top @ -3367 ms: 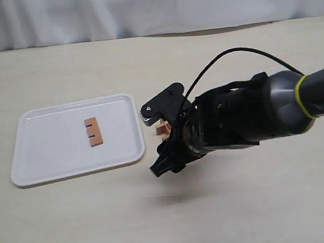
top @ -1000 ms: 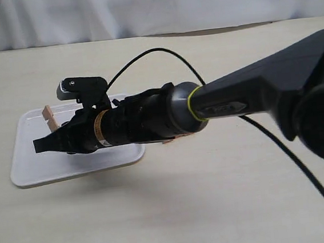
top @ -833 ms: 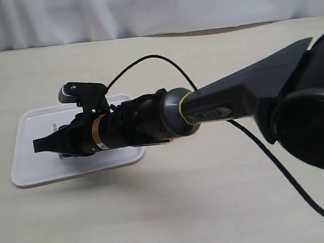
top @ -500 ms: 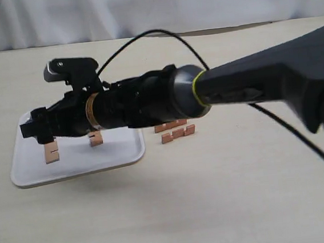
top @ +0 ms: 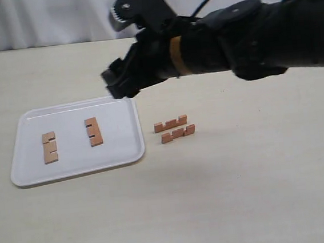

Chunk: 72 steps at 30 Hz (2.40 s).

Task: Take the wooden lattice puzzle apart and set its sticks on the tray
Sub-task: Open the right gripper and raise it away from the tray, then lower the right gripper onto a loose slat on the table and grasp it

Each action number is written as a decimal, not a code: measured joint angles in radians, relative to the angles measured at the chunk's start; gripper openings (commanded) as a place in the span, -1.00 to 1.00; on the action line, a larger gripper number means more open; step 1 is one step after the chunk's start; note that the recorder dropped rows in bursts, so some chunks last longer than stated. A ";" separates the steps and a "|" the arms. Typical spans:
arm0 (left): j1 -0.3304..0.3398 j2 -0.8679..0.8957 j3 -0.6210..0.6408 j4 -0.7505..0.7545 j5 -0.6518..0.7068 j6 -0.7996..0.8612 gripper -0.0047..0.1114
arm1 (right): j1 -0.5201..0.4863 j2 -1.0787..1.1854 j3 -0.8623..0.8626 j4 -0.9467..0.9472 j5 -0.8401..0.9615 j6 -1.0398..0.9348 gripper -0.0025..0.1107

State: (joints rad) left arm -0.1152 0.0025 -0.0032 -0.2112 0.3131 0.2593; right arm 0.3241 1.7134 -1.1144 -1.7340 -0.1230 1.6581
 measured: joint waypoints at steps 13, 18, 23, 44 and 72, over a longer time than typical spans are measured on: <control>0.000 0.000 0.000 0.000 0.000 0.000 -0.92 | -0.160 0.006 0.175 0.317 0.669 -0.811 0.24; 0.000 0.000 0.000 0.000 0.000 0.000 -0.92 | -0.237 0.043 0.030 1.039 0.677 -1.433 0.24; 0.000 0.000 0.000 0.000 0.000 0.000 -0.92 | -0.248 0.079 -0.023 1.820 0.741 -2.331 0.24; 0.000 0.000 0.000 0.000 0.000 0.000 -0.92 | -0.248 0.282 -0.026 2.265 0.681 -2.957 -0.06; 0.000 0.000 0.000 0.000 0.000 0.000 -0.92 | -0.248 0.321 -0.026 2.430 0.621 -3.143 -0.69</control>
State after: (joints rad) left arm -0.1152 0.0025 -0.0032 -0.2112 0.3131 0.2593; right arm 0.0760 2.0346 -1.1402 0.6959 0.4979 -1.4853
